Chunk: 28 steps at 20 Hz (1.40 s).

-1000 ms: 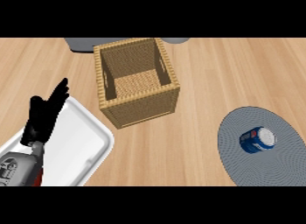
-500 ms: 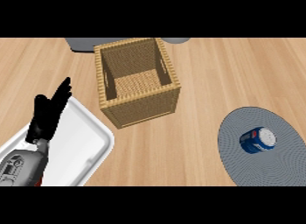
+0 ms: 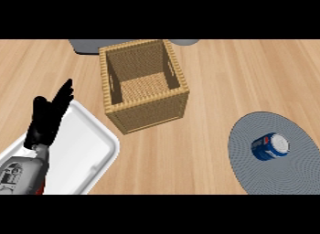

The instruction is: Pick the can from the placemat and place it in the basket

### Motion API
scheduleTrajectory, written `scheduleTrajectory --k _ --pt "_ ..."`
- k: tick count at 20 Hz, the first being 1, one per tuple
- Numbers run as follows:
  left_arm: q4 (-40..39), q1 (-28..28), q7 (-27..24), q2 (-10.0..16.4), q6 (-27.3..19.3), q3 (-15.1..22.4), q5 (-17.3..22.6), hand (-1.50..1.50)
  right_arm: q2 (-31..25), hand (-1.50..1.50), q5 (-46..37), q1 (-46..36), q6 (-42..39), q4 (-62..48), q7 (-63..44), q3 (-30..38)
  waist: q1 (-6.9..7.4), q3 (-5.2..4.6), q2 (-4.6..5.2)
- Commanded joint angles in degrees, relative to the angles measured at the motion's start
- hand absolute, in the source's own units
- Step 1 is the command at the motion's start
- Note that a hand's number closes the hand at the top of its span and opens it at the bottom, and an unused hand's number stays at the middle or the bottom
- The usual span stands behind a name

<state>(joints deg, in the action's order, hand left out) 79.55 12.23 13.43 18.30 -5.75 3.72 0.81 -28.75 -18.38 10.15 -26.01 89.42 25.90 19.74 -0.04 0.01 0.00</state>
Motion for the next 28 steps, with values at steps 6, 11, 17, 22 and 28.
scheduleTrajectory --k 6,11,17,22,28 --pt "-1.5 0.7 -0.9 -1.4 3.0 -2.4 -3.1 0.00 5.8 -1.50 -8.0 -5.7 5.8 -7.6 3.0 -3.7 -0.03 0.00 0.02" --pt "0.6 -1.7 -0.9 -2.4 4.4 -4.7 -3.3 0.00 6.3 -1.50 -8.2 -7.0 3.3 -5.2 -0.4 -3.7 0.01 -0.01 -0.02" --pt "-4.1 -0.2 -4.2 -5.3 4.2 -5.2 -5.8 0.00 7.8 -1.50 -9.4 -7.5 4.3 -5.6 0.1 -3.9 -0.11 -0.01 0.00" --pt "0.8 -0.9 -0.1 -4.9 5.8 -6.1 -5.8 0.00 8.4 -1.50 -11.5 -10.1 3.7 -7.1 -3.2 -5.9 0.00 -0.01 -0.01" --pt "-0.6 1.4 1.0 -6.3 5.2 -6.4 -7.2 0.00 9.8 -1.50 -14.3 -12.0 6.3 -14.0 -0.7 -7.8 0.01 0.00 0.01"
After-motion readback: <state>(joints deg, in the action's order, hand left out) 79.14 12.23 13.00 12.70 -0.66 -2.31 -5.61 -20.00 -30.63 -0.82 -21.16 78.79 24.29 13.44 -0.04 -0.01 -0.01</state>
